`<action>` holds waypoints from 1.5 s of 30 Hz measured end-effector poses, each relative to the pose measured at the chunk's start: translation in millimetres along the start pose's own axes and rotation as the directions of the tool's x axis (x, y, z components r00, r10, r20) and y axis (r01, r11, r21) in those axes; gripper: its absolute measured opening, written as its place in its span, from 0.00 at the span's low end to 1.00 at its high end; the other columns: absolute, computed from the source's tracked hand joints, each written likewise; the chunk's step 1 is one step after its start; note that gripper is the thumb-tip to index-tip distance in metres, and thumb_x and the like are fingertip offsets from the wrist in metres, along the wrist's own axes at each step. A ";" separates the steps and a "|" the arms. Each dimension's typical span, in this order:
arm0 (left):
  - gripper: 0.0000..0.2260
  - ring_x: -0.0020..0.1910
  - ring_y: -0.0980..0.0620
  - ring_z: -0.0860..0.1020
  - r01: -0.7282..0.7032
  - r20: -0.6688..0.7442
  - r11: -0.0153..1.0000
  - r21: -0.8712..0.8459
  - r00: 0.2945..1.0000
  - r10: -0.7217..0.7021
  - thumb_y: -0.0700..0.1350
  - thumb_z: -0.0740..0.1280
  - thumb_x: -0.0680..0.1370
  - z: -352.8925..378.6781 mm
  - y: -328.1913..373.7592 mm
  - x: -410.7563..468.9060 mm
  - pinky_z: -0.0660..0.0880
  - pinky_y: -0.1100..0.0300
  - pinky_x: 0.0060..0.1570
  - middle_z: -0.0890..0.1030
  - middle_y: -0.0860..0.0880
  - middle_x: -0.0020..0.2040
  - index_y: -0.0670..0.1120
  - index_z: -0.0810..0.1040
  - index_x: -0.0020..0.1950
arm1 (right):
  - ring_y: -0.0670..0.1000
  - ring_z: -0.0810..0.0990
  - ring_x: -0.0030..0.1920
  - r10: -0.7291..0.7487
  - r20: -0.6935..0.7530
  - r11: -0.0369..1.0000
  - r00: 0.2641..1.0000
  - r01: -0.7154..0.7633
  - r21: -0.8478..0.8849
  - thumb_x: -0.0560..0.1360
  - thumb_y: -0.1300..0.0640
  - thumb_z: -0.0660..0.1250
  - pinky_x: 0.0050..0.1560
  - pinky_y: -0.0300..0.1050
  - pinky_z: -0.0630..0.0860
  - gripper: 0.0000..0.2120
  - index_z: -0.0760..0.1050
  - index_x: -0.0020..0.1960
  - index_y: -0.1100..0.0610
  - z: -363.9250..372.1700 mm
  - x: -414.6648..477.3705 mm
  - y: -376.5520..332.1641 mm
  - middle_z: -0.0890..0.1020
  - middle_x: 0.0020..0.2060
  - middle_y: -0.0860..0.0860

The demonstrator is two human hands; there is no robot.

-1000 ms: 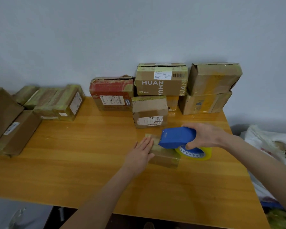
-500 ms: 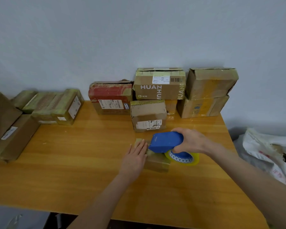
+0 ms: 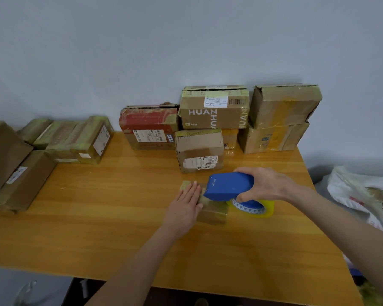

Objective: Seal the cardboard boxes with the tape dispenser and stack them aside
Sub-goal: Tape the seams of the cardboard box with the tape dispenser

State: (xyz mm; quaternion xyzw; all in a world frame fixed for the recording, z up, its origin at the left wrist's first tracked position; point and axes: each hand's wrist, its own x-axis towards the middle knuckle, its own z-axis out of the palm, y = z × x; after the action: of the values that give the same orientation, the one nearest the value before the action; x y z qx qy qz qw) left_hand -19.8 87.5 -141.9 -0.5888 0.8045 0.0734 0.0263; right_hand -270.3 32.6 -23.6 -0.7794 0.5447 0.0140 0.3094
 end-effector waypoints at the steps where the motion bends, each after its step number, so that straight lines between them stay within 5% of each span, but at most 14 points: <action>1: 0.25 0.75 0.55 0.36 0.001 0.007 1.000 0.006 1.000 -0.001 0.58 0.36 0.81 -0.4 -0.3 0.1 0.40 0.56 0.76 0.36 0.51 0.76 0.49 0.35 0.75 | 0.48 0.77 0.49 0.002 0.013 1.000 1.000 -0.002 0.028 0.63 0.39 0.74 0.50 0.51 0.79 0.28 0.69 0.60 0.38 -1.0 -0.6 4.1 0.78 0.50 0.43; 6: 0.25 0.76 0.54 0.37 -0.003 0.006 1.000 0.026 1.000 0.003 0.57 0.37 0.82 1.1 0.1 -1.9 0.41 0.54 0.76 0.36 0.50 0.77 0.48 0.35 0.75 | 0.45 0.78 0.46 0.015 0.059 0.993 0.998 -0.022 0.119 0.64 0.46 0.76 0.40 0.39 0.75 0.25 0.68 0.57 0.39 3.6 -5.8 21.0 0.77 0.47 0.42; 11: 0.27 0.76 0.53 0.35 0.001 0.018 0.999 0.040 1.000 -0.001 0.60 0.36 0.81 -0.5 1.2 -0.8 0.39 0.53 0.76 0.36 0.49 0.77 0.49 0.34 0.75 | 0.51 0.78 0.50 0.090 0.092 0.995 0.992 -0.093 0.031 0.64 0.46 0.76 0.49 0.48 0.79 0.31 0.65 0.63 0.42 20.7 -9.3 25.9 0.76 0.52 0.46; 17: 0.30 0.74 0.51 0.34 -0.025 0.028 0.997 0.069 0.999 0.023 0.66 0.33 0.76 -3.0 24.1 1.9 0.35 0.51 0.73 0.34 0.47 0.76 0.54 0.33 0.74 | 0.51 0.78 0.47 0.130 0.078 0.970 0.988 -0.110 -0.216 0.63 0.36 0.72 0.46 0.49 0.79 0.33 0.63 0.62 0.44 20.9 -11.9 20.2 0.77 0.49 0.45; 26: 0.28 0.75 0.53 0.35 -0.050 0.104 0.998 0.050 0.994 0.044 0.61 0.40 0.80 -7.5 7.9 6.7 0.41 0.52 0.76 0.34 0.51 0.75 0.50 0.33 0.73 | 0.51 0.76 0.50 0.070 0.041 0.992 0.997 -0.065 -0.105 0.67 0.43 0.71 0.49 0.50 0.78 0.35 0.61 0.70 0.41 27.5 -6.7 10.6 0.76 0.52 0.45; 36: 0.26 0.75 0.54 0.34 -0.050 0.094 0.997 0.053 0.995 0.044 0.58 0.43 0.82 -4.0 4.3 7.4 0.39 0.54 0.76 0.33 0.52 0.75 0.50 0.33 0.74 | 0.49 0.77 0.47 0.049 0.070 0.997 0.996 -0.052 0.048 0.65 0.47 0.73 0.48 0.51 0.78 0.26 0.67 0.59 0.38 7.3 -20.2 44.5 0.77 0.48 0.43; 45: 0.23 0.75 0.51 0.34 -0.076 0.106 0.996 0.046 0.992 0.071 0.57 0.42 0.83 -5.3 5.8 5.8 0.35 0.53 0.72 0.33 0.51 0.75 0.58 0.34 0.74 | 0.51 0.77 0.48 0.152 0.094 0.988 0.984 -0.148 -0.054 0.65 0.46 0.71 0.45 0.48 0.77 0.33 0.64 0.67 0.42 34.0 -9.6 44.0 0.77 0.49 0.45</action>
State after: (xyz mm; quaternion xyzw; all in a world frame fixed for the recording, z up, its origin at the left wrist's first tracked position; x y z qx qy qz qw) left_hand -26.9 82.9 -136.9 -0.5535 0.8247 0.0847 0.0801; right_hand -301.3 48.2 -68.2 -0.7415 0.5855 0.0884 0.3154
